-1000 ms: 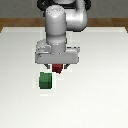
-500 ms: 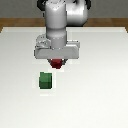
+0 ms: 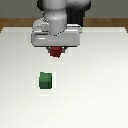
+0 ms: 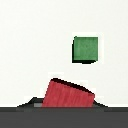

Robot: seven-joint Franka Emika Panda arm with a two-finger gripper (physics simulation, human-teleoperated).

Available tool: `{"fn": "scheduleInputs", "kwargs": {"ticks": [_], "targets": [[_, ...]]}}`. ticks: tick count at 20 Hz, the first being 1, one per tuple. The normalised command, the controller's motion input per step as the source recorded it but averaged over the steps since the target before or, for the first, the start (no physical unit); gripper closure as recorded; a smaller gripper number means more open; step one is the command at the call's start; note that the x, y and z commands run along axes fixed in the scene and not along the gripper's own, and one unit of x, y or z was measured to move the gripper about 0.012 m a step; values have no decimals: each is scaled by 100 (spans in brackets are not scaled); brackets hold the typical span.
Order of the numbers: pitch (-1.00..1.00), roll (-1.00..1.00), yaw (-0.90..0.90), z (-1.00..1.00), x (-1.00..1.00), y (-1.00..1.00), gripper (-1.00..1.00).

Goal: Place the red cube on top of the green cube.

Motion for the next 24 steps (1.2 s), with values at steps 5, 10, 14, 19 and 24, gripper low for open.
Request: {"fn": "scheduleInputs", "kwargs": {"ticks": [5, 10, 14, 19, 24], "targets": [[0, 0, 0, 0, 100, 0, 100], [0, 0, 0, 0, 20, -40, 100], [0, 0, 0, 0, 0, -50, 100], [0, 0, 0, -20, 0, 0, 100], [0, 0, 0, -40, 0, 20, 100]]}}
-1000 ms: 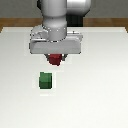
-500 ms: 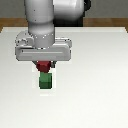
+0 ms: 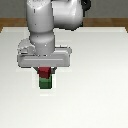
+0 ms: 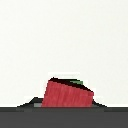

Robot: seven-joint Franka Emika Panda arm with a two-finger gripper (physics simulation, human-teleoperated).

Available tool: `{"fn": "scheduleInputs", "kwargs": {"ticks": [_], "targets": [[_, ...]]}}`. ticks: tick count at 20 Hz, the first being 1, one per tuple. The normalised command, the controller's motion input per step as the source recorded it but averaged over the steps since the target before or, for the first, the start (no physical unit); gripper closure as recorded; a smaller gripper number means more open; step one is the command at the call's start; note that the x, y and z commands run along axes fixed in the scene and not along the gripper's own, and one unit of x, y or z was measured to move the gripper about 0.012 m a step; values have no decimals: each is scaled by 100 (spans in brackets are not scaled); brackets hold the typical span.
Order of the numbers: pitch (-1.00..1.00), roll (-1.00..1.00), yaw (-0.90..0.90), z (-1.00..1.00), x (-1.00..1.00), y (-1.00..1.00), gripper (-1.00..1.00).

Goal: Place the red cube on top of the green cube.

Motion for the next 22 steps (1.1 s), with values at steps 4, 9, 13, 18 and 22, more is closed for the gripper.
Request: {"fn": "scheduleInputs", "kwargs": {"ticks": [4, 9, 13, 18, 22], "targets": [[0, 0, 0, -25, 0, 0, 100], [0, 0, 0, 0, 0, 0, -100], [0, 0, 0, 0, 0, 0, -100], [0, 0, 0, 0, 0, 0, -100], [0, 0, 0, 0, 0, 0, -100]]}}
